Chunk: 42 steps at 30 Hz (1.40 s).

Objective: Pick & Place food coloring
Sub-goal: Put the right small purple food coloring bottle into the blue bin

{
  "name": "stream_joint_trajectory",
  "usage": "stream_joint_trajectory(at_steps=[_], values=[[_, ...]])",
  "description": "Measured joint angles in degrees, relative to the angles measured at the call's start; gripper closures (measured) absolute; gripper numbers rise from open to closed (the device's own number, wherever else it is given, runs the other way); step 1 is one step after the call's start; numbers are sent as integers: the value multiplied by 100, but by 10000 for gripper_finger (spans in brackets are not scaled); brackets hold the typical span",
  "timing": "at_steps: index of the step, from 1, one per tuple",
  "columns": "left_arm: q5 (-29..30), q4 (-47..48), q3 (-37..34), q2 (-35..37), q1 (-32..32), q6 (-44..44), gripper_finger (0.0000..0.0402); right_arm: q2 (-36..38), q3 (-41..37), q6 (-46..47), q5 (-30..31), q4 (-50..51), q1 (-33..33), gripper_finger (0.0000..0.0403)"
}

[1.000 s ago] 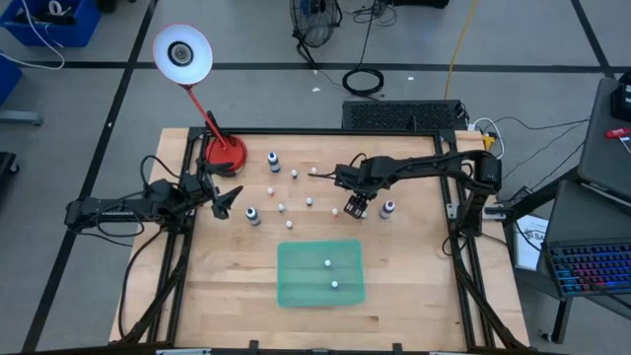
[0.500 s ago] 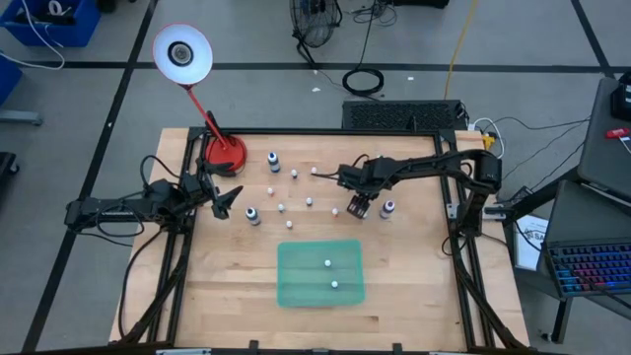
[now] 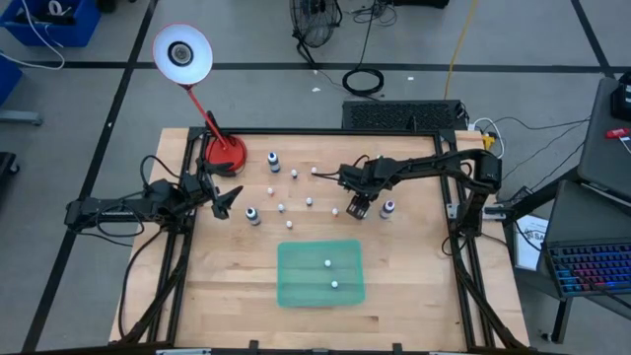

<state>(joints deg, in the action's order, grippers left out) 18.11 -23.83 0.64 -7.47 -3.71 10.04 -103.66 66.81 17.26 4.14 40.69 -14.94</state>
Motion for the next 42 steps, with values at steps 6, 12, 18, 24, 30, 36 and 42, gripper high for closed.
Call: stream_joint_trajectory(at_steps=[6,12,18,24,30,36,42], values=[[0,0,0,0,1,0,36,0,0,-88,0,-46,0,306],[0,0,0,0,0,0,36,16,0,-521,0,-120,4,348],[0,0,0,0,1,0,36,362,2,-619,4,-285,141,348],[0,4,0,-2,-1,0,36,1133,4,-444,28,-591,609,348],[-2,2,0,0,-1,0,36,1629,226,-6,52,-848,1650,348],[0,3,0,-2,0,0,36,1191,1249,229,629,-356,2810,348],[0,2,0,-2,-1,0,36,18,2720,236,654,426,3420,348]])
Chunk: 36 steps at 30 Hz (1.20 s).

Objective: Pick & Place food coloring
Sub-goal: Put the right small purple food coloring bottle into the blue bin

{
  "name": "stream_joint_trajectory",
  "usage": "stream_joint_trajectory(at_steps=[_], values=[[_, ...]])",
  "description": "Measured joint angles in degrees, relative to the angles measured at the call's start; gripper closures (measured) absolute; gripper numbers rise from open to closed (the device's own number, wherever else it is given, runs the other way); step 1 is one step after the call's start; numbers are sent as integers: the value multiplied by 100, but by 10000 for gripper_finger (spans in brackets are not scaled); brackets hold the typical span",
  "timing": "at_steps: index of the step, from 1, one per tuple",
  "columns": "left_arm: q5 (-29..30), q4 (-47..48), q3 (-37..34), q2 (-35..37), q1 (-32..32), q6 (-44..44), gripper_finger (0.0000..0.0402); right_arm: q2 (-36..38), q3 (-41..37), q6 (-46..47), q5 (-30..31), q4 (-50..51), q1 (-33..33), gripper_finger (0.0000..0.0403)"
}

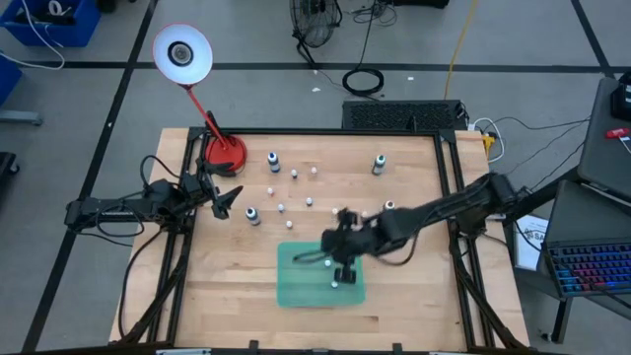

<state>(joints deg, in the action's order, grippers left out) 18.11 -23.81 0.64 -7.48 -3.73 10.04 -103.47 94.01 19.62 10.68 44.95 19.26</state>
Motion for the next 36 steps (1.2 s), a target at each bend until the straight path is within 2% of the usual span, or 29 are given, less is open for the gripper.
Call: stream_joint_trajectory(at_steps=[8,15,21,34,36], values=[[0,0,0,1,1,0,36,-1742,1797,-627,-21,794,239,348],[0,0,0,2,0,0,36,-2550,2064,-1057,-53,965,152,348],[0,0,0,0,1,0,36,-2847,2062,-1136,-44,1198,48,348],[0,0,0,0,1,0,36,-2868,2057,-1165,-193,1190,45,347],[0,-1,0,0,0,0,36,-2868,2057,-1141,-195,1168,47,332]])
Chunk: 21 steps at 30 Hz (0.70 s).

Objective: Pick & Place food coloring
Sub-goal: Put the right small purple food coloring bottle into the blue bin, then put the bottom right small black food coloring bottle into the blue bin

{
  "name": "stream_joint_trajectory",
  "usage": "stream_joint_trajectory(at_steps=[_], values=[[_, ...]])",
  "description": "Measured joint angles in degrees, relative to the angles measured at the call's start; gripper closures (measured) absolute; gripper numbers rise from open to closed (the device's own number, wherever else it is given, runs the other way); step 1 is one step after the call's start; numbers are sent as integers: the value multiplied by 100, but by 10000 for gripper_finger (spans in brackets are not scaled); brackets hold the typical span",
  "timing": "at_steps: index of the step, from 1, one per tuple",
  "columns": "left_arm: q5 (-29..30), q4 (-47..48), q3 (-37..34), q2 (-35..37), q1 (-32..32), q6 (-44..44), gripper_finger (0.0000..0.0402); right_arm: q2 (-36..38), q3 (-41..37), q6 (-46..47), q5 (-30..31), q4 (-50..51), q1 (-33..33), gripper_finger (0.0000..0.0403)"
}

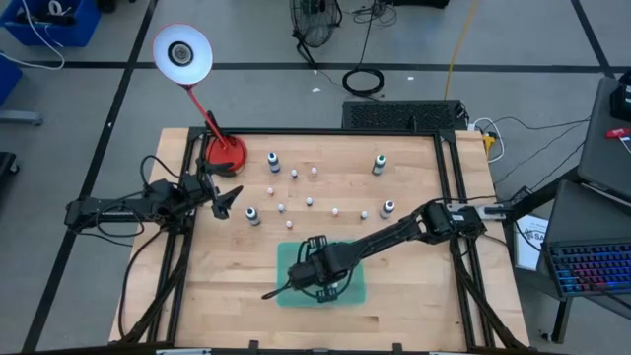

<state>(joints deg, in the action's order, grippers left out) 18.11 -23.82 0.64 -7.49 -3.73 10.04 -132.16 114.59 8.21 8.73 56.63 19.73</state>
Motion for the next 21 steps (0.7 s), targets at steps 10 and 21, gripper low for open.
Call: stream_joint_trajectory(at_steps=[10,21], values=[[0,1,0,0,1,0,36,0,-2,-12,11,-205,-2,230],[0,1,0,0,2,0,36,860,-11,115,492,179,-13,240]])
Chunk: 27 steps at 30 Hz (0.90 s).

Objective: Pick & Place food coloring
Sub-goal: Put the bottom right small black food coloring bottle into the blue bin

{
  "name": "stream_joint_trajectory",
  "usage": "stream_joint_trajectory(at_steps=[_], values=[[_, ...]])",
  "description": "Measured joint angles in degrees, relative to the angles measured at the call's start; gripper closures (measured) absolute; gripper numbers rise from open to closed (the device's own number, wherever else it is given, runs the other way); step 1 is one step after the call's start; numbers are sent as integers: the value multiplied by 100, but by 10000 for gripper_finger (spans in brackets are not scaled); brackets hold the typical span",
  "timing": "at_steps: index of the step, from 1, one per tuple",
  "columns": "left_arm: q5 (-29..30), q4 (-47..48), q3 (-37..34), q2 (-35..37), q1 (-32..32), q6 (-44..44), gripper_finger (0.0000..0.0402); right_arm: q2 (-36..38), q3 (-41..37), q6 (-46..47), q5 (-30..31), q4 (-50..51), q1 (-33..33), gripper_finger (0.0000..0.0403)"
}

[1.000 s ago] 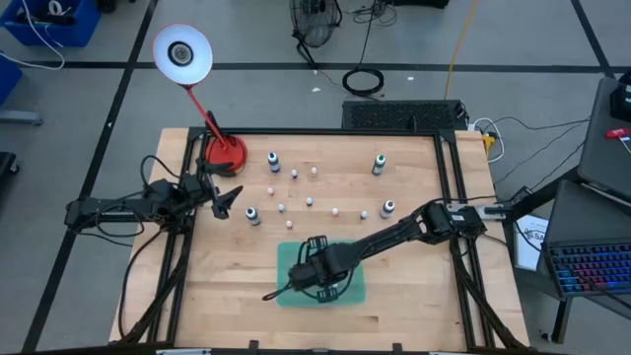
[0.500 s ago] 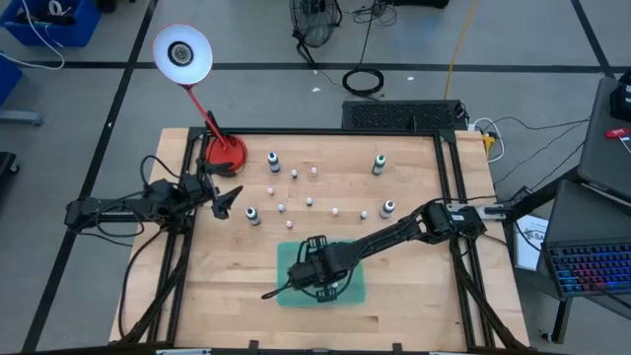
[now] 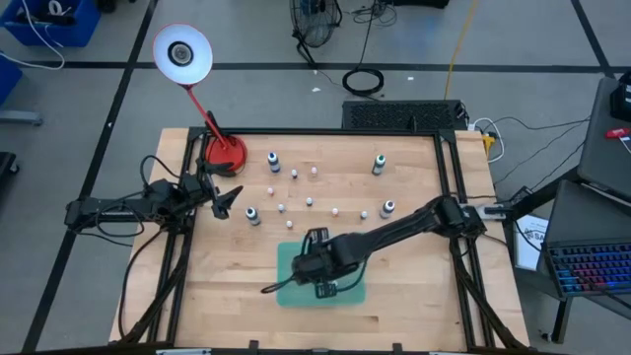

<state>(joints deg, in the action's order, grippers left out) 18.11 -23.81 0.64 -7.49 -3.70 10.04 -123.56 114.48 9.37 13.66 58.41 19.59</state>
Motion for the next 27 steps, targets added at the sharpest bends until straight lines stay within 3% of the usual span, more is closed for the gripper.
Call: stream_joint_trajectory(at_steps=[4,7,14,18,23,27], values=[[0,-1,0,0,-1,-1,36,504,4,653,534,922,-116,246],[0,0,-2,2,0,-2,36,807,-113,1385,598,1581,-363,247],[0,0,0,2,-1,0,36,1670,-1596,2303,561,1880,-1143,237],[0,0,0,2,0,0,36,2245,-2746,2398,532,1216,-1622,234],[0,0,0,0,-2,0,36,2893,-4101,2169,-398,-512,-1982,233],[0,0,0,0,-1,-1,36,3099,-4825,1984,-640,-1376,-2114,232]])
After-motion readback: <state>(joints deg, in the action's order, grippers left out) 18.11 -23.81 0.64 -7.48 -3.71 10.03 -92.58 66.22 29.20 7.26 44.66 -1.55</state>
